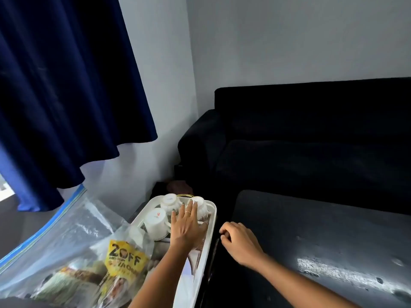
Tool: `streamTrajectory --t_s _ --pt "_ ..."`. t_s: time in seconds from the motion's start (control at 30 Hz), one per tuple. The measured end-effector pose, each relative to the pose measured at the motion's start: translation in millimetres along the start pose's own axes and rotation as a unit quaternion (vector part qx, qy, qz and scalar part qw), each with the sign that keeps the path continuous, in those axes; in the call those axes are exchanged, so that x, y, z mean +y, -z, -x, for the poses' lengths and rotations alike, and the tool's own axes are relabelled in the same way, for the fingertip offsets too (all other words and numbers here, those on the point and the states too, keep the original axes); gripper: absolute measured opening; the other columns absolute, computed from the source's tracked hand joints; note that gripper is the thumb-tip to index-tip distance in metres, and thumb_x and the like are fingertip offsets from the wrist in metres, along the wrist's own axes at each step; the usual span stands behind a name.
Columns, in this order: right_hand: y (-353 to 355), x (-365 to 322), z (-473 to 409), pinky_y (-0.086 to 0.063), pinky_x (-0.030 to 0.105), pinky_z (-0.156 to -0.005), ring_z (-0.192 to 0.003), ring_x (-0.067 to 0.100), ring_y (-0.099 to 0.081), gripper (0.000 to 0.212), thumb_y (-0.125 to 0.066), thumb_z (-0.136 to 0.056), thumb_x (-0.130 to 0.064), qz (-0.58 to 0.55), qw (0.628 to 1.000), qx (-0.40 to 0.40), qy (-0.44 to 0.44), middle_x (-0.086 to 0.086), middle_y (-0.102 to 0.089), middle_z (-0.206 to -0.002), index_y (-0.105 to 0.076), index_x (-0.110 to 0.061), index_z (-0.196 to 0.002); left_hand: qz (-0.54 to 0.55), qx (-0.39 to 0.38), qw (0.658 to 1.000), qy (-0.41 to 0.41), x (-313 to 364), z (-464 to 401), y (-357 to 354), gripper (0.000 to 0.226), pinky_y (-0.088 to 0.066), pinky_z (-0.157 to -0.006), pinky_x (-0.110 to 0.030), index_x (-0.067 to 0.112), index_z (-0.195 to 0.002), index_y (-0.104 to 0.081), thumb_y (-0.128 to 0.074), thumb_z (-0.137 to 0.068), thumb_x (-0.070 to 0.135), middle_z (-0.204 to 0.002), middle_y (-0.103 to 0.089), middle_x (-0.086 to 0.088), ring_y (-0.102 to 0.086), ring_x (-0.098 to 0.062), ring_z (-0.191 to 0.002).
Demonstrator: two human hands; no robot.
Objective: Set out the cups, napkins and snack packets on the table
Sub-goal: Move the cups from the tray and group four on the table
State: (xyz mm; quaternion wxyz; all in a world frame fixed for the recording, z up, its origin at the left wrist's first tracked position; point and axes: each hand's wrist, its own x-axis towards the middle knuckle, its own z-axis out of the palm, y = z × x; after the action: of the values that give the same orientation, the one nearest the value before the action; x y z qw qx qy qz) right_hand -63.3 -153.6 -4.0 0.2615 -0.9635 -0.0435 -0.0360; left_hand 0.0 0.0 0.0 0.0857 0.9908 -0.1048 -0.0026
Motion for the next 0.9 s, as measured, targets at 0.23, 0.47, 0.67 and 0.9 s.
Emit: streamTrajectory --t_s 0.23,0.47,0.67,0.9 --pt "-14 1 -49 -0.040 0.035 -0.092 -0.111 0.020 -0.049 0.027 -0.047 -0.093 -0.028 0.000 0.998 0.059 -0.034 -0.002 -0.052 -0.119 -0.052 -0.022 -0.119 -0.010 0.084 0.996 0.000 -8 -8 -22 0.069 -0.006 -0.118 -0.044 0.021 -0.151 -0.015 -0.026 -0.093 0.057 -0.160 -0.014 0.004 -0.011 -0.020 -0.147" --pt "-26 -5 -87 -0.032 0.039 -0.095 -0.120 0.023 -0.035 0.038 -0.048 -0.093 -0.033 0.050 0.996 0.039 -0.068 0.000 -0.041 -0.131 -0.046 -0.023 -0.129 -0.018 0.115 0.993 -0.003 -11 -8 -30 0.068 -0.007 -0.117 -0.044 0.023 -0.151 -0.016 -0.028 -0.093 0.057 -0.159 -0.017 0.005 -0.012 -0.020 -0.147" --pt "-34 -10 -97 -0.029 0.035 -0.087 -0.112 0.021 -0.040 0.010 -0.057 -0.090 -0.026 0.017 0.991 0.090 -0.097 -0.002 -0.053 -0.115 -0.059 -0.021 -0.098 -0.015 0.128 0.992 0.005 -11 -8 -32 0.068 -0.010 -0.116 -0.044 0.021 -0.150 -0.021 -0.029 -0.093 0.057 -0.158 -0.021 0.005 -0.015 -0.019 -0.147" --pt "-42 -7 -87 -0.028 0.030 -0.087 -0.096 0.017 -0.057 0.007 -0.050 -0.095 -0.025 -0.014 0.988 0.154 -0.019 0.000 -0.067 -0.096 -0.051 -0.018 -0.093 0.005 0.151 0.988 0.016 -9 -6 -32 0.069 -0.015 -0.117 -0.041 0.019 -0.148 -0.025 -0.031 -0.091 0.058 -0.156 -0.027 0.003 -0.019 -0.017 -0.145"
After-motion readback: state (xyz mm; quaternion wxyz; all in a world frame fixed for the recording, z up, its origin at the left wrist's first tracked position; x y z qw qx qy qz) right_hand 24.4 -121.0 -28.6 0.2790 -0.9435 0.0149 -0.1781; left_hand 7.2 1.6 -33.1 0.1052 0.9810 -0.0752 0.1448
